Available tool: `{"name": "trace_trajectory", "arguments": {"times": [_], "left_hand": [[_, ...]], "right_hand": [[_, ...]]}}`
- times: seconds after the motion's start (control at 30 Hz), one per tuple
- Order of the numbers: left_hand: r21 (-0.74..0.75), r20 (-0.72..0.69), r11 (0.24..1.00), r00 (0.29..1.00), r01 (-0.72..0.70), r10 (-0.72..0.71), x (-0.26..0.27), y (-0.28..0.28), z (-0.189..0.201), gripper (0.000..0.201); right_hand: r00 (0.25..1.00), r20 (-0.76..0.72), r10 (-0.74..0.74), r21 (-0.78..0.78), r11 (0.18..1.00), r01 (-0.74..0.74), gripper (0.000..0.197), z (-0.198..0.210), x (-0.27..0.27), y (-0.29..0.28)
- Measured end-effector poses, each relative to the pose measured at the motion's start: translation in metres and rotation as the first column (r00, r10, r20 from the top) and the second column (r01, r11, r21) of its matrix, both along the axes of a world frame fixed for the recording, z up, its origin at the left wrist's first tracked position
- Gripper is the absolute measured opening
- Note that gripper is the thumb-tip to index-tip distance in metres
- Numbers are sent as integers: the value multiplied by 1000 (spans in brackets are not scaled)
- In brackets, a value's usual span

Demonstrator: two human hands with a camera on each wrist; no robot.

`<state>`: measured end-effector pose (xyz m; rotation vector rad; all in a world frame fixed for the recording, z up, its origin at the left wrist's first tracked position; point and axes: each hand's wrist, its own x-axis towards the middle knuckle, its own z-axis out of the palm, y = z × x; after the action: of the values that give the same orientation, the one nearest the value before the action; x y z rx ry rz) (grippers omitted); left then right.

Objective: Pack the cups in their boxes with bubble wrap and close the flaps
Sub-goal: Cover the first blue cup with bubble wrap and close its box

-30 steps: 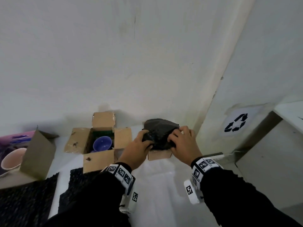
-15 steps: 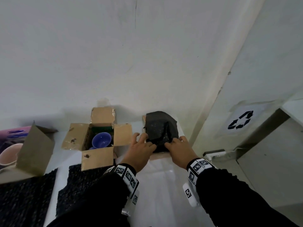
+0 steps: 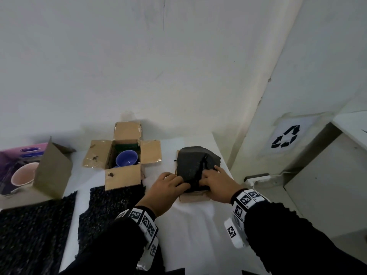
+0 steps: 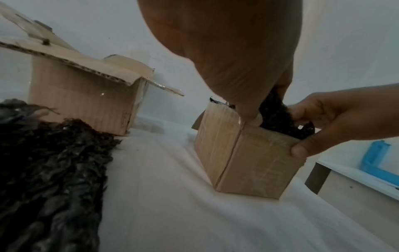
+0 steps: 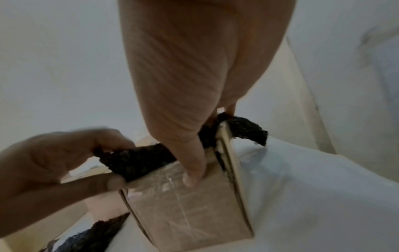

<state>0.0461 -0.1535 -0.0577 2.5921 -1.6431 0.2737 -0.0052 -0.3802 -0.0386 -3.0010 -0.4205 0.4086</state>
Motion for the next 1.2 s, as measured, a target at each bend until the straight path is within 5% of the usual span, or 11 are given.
{"name": "trace_trajectory", "arguments": {"times": [0.1,0.23,0.5,0.73,0.97,1.07,1.13,1.2], "left_hand": [[-12,4,1000,1000,-25,25,-6,-6,-4,43],[59,51,996,997,-63,60,-11,-9,-14,11],[182,169,959,968,-218,188,-26,-19,-7,16],[39,110,978,973,-207,201,-37,-13,-12,34],[69,71,971,972,-230,225,-35,-14,-16,27],[67,64,960,961,-273,269,-37,-13,-18,26],[42,77,947,946,-318,315,-36,-15,-15,11],[44,74,945,944,-324,320,-33,-17,-12,8]], "right_hand": [[986,165,-19,-37,999,25,26,-6,-15,-4],[978,208,-22,-114,992,47,35,-11,-27,3],[989,141,-42,-176,982,67,36,-10,-35,19],[984,164,-75,-104,990,93,40,-16,-39,23],[986,167,13,-64,998,-2,35,-17,-23,14],[896,392,-210,321,944,81,33,-16,-17,0],[728,458,-510,540,810,229,29,-15,-11,-11],[551,267,-790,642,573,510,35,-14,0,-21]]}}
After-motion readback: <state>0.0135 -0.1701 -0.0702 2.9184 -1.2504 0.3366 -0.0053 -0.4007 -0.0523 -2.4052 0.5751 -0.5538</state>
